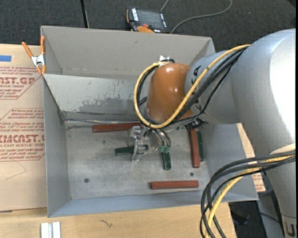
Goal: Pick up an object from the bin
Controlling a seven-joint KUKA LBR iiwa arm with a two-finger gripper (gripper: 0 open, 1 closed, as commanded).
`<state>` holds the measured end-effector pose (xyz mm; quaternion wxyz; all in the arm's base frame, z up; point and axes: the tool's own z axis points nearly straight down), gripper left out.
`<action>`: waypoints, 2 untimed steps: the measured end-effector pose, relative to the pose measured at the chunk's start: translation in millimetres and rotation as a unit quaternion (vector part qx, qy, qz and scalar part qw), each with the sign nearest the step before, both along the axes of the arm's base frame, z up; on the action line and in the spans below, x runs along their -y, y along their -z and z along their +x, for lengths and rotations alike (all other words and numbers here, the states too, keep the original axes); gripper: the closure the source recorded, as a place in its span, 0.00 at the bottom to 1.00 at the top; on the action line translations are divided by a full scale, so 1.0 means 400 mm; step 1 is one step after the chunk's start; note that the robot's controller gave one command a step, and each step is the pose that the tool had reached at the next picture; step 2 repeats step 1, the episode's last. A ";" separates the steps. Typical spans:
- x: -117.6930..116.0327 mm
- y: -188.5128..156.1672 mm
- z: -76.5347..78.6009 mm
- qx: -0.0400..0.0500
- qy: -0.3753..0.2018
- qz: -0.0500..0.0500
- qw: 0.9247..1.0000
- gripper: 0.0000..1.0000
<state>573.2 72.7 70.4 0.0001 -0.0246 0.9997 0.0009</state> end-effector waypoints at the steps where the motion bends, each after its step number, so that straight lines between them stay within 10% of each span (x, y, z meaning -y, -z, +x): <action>1: -0.041 -0.385 -0.006 0.005 0.024 0.001 1.000 1.00; 2: -0.041 -0.385 -0.006 0.005 0.024 0.001 1.000 1.00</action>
Offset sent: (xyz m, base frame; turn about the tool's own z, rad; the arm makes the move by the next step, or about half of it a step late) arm -0.0043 0.0144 0.1491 0.0509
